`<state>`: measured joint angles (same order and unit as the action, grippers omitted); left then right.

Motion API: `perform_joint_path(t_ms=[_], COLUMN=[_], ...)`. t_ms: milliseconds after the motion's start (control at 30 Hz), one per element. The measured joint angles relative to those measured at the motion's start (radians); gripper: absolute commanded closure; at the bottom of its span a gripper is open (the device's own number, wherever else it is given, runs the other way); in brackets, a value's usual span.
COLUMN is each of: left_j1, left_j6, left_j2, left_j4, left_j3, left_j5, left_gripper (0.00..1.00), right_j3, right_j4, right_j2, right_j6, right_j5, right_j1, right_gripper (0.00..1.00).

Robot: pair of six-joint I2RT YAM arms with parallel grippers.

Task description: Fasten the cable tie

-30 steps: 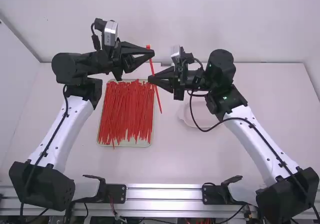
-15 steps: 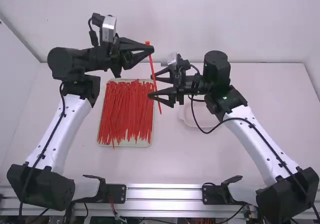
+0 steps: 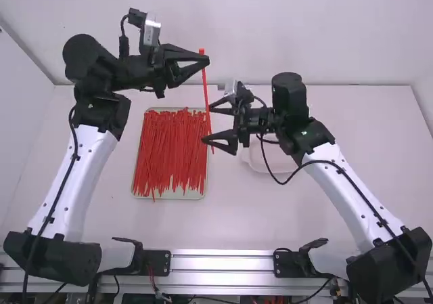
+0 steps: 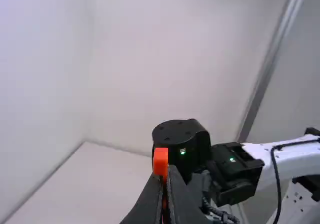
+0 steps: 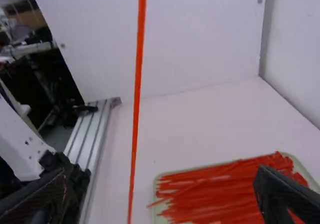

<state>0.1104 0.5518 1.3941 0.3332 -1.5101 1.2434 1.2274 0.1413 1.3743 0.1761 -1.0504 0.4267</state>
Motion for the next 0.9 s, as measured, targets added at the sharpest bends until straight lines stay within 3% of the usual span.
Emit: perform_joint_path(t_ms=[133, 267, 467, 667, 900], left_j1=[-0.026, -0.028, -0.028, -0.034, -0.074], left_j6=[-0.092, -0.157, -0.203, -0.139, 0.019], left_j2=[0.003, 0.018, 0.084, 0.178, 0.203], left_j4=[-0.189, -0.264, -0.285, -0.283, -0.285], left_j3=[0.0, 0.0, 0.0, 0.0, 0.0], left_j5=[-0.067, -0.108, -0.131, -0.156, -0.111], left_gripper=[0.98, 0.98, 0.98, 0.98, 0.98], right_j3=[0.0, 0.0, 0.0, 0.0, 0.0], right_j4=[0.063, 0.121, 0.237, 0.386, 0.393], right_j2=[0.0, 0.0, 0.0, 0.0, 0.0], right_j6=[0.018, 0.081, 0.262, 0.634, 0.9], right_j5=[0.065, 0.093, 0.091, -0.056, -0.106], right_j1=[-0.022, -0.066, -0.115, -0.154, -0.165], right_gripper=[0.01, 0.01, 0.01, 0.01, 0.01])
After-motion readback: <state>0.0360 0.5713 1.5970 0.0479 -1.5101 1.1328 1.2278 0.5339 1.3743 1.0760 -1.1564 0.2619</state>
